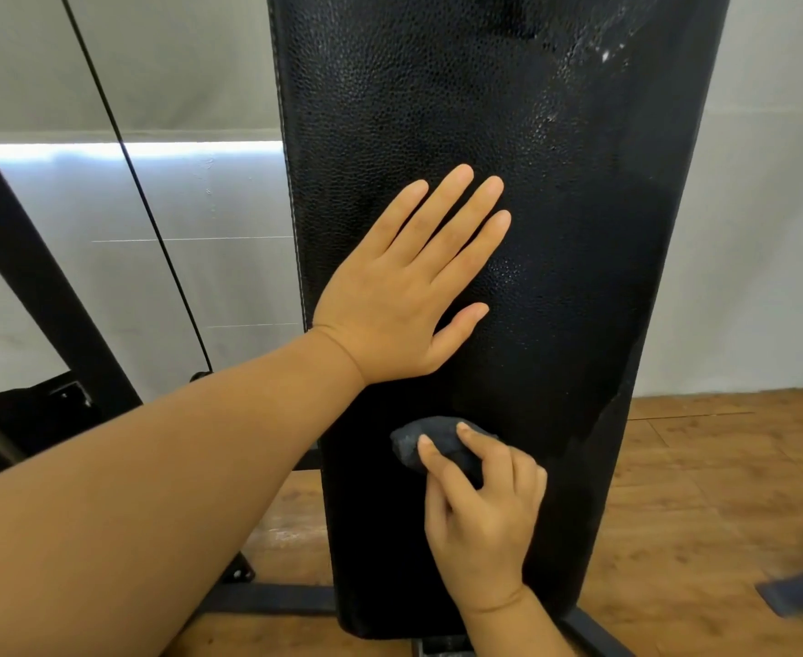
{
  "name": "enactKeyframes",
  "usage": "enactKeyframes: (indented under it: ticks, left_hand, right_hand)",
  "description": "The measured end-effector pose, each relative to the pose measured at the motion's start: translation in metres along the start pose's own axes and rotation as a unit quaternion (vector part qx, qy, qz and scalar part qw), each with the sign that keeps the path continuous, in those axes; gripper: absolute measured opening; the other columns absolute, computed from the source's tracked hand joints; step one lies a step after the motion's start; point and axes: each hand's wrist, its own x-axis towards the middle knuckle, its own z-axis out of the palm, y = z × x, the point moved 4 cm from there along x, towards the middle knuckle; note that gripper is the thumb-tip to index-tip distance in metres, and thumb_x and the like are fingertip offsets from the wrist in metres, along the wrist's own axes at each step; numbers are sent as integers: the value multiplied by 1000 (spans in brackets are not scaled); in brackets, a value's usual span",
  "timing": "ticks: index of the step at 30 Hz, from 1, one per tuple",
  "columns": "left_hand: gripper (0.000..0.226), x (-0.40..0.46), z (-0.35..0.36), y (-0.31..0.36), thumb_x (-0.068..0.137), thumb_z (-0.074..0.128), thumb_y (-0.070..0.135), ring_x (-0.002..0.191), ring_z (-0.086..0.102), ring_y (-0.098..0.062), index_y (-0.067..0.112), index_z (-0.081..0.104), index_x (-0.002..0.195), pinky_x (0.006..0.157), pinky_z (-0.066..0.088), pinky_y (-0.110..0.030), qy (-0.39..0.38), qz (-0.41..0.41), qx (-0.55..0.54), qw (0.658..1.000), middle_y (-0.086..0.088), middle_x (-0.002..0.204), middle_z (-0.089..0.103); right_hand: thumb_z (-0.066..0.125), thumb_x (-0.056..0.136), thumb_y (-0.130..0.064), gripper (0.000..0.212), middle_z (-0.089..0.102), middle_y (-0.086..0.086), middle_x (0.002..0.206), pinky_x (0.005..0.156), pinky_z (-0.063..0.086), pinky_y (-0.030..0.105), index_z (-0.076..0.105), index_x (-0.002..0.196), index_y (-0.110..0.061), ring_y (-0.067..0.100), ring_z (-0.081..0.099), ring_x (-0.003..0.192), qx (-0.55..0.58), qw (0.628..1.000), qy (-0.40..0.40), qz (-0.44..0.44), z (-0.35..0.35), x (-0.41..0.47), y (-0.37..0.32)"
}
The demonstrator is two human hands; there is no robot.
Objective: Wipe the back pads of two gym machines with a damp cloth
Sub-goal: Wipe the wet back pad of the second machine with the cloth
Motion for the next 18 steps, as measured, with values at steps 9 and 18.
enactKeyframes:
  ticks: [9,18]
  left_hand:
    - [63,0,0,0,96,40,42,142,23,-36,5,32,147,117,17,-47,2,1,4,1000,-17,152,28]
    - [62,-1,1,0,97,38,41,142,23,-36,4,31,147,117,17,-47,-2,9,2,1000,-18,152,28]
  right_hand:
    - [58,81,-18,24,50,3,107,73,34,30,58,103,-28,20,47,88,-3,998,-45,-37,4,-29,-1]
    - [58,82,-16,22,50,3,105,75,33,32,62,100,-27,21,47,88,15,999,-23,-26,12,-8,-18]
